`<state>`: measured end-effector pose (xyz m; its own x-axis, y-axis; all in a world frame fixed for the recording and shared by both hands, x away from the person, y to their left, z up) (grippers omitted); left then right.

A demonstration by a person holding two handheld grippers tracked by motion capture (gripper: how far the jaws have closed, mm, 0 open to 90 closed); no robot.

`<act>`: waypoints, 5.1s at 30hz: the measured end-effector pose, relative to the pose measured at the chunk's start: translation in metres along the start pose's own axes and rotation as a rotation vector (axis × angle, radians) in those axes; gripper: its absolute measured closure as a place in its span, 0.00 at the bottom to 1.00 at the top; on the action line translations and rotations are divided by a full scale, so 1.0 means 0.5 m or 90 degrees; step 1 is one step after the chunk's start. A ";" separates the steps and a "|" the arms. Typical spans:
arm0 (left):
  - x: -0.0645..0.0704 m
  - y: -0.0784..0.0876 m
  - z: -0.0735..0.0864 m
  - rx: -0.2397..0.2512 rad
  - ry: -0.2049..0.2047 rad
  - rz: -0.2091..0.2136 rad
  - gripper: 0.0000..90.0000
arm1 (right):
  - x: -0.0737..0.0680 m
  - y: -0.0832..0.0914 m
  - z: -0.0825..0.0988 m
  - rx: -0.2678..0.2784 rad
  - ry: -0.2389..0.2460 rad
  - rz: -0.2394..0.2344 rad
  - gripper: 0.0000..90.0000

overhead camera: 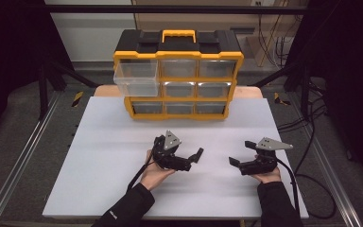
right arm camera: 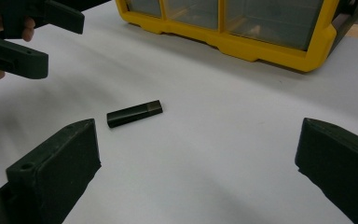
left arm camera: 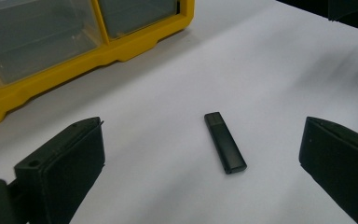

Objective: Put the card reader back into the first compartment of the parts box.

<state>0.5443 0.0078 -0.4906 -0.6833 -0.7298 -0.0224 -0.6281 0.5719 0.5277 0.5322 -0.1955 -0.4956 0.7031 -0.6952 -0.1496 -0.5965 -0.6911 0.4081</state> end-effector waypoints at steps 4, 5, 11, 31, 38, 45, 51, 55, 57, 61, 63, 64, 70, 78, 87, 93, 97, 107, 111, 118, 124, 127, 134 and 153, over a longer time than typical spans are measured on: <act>0.007 -0.009 0.001 -0.007 0.002 0.005 0.00 | 0.001 0.000 0.001 -0.001 0.000 0.001 0.00; 0.008 -0.011 0.001 -0.008 0.001 0.004 0.00 | 0.000 0.000 0.000 -0.001 0.000 0.000 0.00; 0.016 -0.025 0.004 -0.021 0.000 0.007 0.00 | 0.000 0.000 0.000 0.000 0.000 0.000 0.00; 0.023 -0.075 0.027 -0.080 0.021 0.018 0.08 | -0.001 0.001 -0.002 0.004 -0.002 -0.002 0.00; 0.027 -0.087 0.032 -0.094 0.034 0.025 0.13 | -0.001 0.001 -0.001 0.003 -0.002 -0.001 0.00; 0.031 -0.096 0.043 -0.110 0.041 0.030 0.21 | -0.001 0.001 -0.002 0.004 -0.002 -0.002 0.00; 0.034 -0.099 0.046 -0.116 0.046 0.038 0.33 | -0.001 0.002 -0.003 0.005 -0.002 -0.001 0.00; 0.040 -0.102 0.050 -0.124 0.043 0.045 0.42 | -0.001 0.001 -0.002 0.005 -0.002 -0.002 0.00; 0.043 -0.104 0.054 -0.131 0.037 0.044 0.45 | -0.001 0.001 -0.002 0.005 -0.001 -0.002 0.00; 0.047 -0.108 0.058 -0.140 0.031 0.045 0.50 | -0.001 0.001 -0.003 0.005 -0.002 -0.001 0.00; 0.048 -0.109 0.059 -0.142 0.029 0.043 0.52 | -0.001 0.001 -0.003 0.006 -0.002 -0.002 0.00; 0.049 -0.109 0.059 -0.143 0.029 0.043 0.54 | -0.001 0.001 -0.003 0.006 -0.002 -0.002 0.00; 0.052 -0.109 0.057 -0.140 0.022 0.044 0.62 | -0.001 0.002 -0.003 0.006 -0.003 -0.002 0.00; 0.054 -0.112 0.057 -0.145 0.017 0.039 0.70 | -0.001 0.001 -0.003 0.006 -0.002 -0.002 0.00; 0.054 -0.115 0.059 -0.155 0.007 0.032 0.79 | -0.001 0.002 -0.004 0.007 -0.004 -0.003 0.00; 0.053 -0.115 0.059 -0.156 0.000 0.034 0.79 | -0.001 0.002 -0.003 0.006 -0.003 -0.003 0.00; 0.053 -0.116 0.058 -0.157 -0.001 0.038 0.77 | -0.001 0.001 -0.003 0.006 -0.003 -0.003 0.00; 0.052 -0.119 0.057 -0.161 -0.003 0.032 0.77 | -0.001 0.001 -0.003 0.006 -0.002 -0.003 0.00; 0.051 -0.119 0.057 -0.164 -0.005 0.031 0.79 | 0.000 0.001 -0.003 0.007 -0.002 -0.003 0.00; 0.051 -0.119 0.057 -0.163 -0.007 0.032 0.80 | 0.000 0.001 -0.003 0.007 -0.003 -0.004 0.00; 0.050 -0.118 0.057 -0.161 -0.007 0.033 0.80 | -0.001 0.002 -0.004 0.007 -0.003 -0.004 0.00; 0.049 -0.118 0.057 -0.160 -0.010 0.032 0.80 | 0.000 0.002 -0.003 0.007 -0.003 -0.003 0.00; 0.049 -0.109 0.050 -0.151 -0.011 0.037 0.80 | 0.000 0.002 -0.003 0.007 -0.004 -0.002 0.00; 0.038 -0.068 0.035 -0.134 -0.016 0.042 0.80 | 0.000 0.002 -0.004 0.007 -0.003 -0.002 0.00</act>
<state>0.5462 -0.0188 -0.5240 -0.7313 -0.6821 -0.0020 -0.4921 0.5255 0.6940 0.5320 -0.1959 -0.4935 0.7032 -0.6938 -0.1555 -0.5981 -0.6955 0.3982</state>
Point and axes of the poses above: each handheld gripper's, and its own axes: y roughly backward along the jaws, z roughly out of its underside, x roughly to its right, the point moved 10 cm from there along -y, roughly forward along the jaws, and after that the axes turned 2 degrees about -z, right-handed, at the moved point
